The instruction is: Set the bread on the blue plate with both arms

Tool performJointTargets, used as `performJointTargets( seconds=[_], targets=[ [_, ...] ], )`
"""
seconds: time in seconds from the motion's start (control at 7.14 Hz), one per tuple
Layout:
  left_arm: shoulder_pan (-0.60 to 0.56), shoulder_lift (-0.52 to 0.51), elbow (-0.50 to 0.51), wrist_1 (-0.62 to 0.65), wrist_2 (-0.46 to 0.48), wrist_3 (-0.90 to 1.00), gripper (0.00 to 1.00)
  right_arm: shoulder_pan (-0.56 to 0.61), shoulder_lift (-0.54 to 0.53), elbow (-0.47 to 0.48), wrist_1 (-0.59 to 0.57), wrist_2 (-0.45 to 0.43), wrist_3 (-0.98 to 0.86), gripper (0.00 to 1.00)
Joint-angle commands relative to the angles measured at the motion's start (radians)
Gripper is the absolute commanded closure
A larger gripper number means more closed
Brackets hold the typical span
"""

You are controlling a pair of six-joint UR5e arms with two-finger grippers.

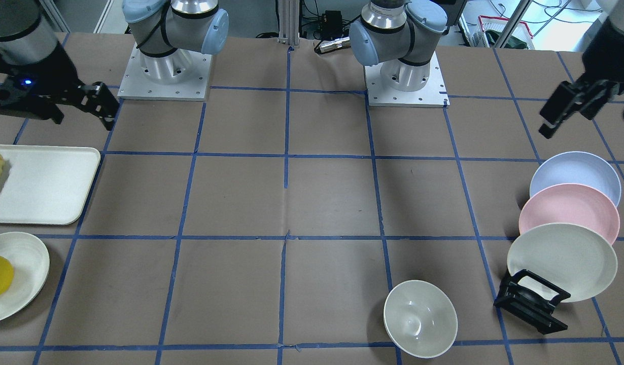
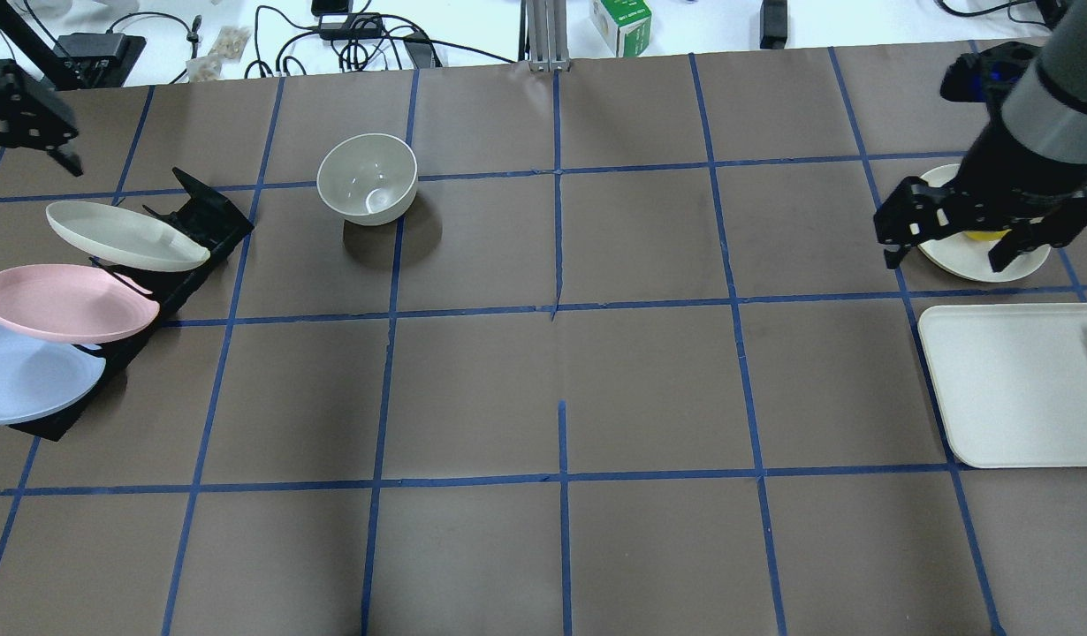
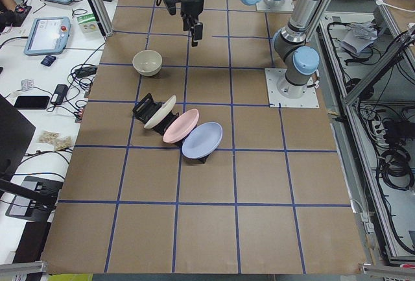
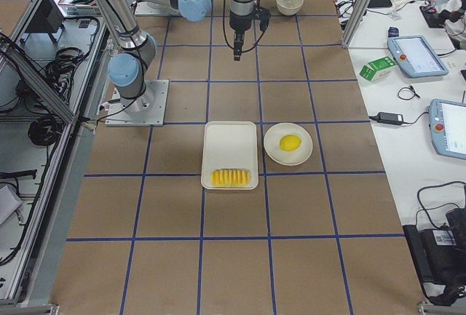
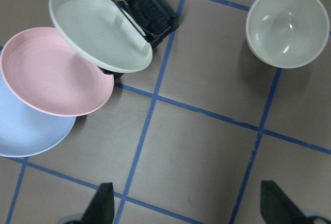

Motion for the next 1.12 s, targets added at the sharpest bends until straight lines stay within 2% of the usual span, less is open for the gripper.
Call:
performJointTargets(
  seconds=[0.0,0.14,0.28,0.42,0.56,0.7,0.98],
  targets=[
    [0.240,-0.061,-0.035,0.028,0.001,0.007,0.00,-0.250,0.051,0.002,-0.012,0.001,-0.277,0.00],
    [0.313,-0.094,-0.081,0.119,0.001,0.012,0.00,-0.336,0.108,0.002,-0.033,-0.001,-0.364,0.00],
    [0.368,-0.121,-0.125,0.226,0.001,0.050,0.00,-0.398,0.155,0.000,-0.123,-0.007,-0.449,0.00],
    [0.417,-0.155,-0.162,0.247,0.005,0.062,0.00,-0.456,0.201,0.002,-0.198,-0.016,-0.557,0.00],
    [0.451,-0.199,-0.197,0.267,0.074,0.044,0.02,-0.507,0.247,0.000,-0.229,-0.016,-0.602,0.00],
    [0.455,-0.248,-0.214,0.378,0.088,0.018,0.02,-0.539,0.292,0.000,-0.274,-0.018,-0.622,0.00],
    [0.455,-0.324,-0.211,0.428,0.140,0.003,0.05,-0.553,0.381,0.002,-0.382,-0.082,-0.628,0.00]
  ],
)
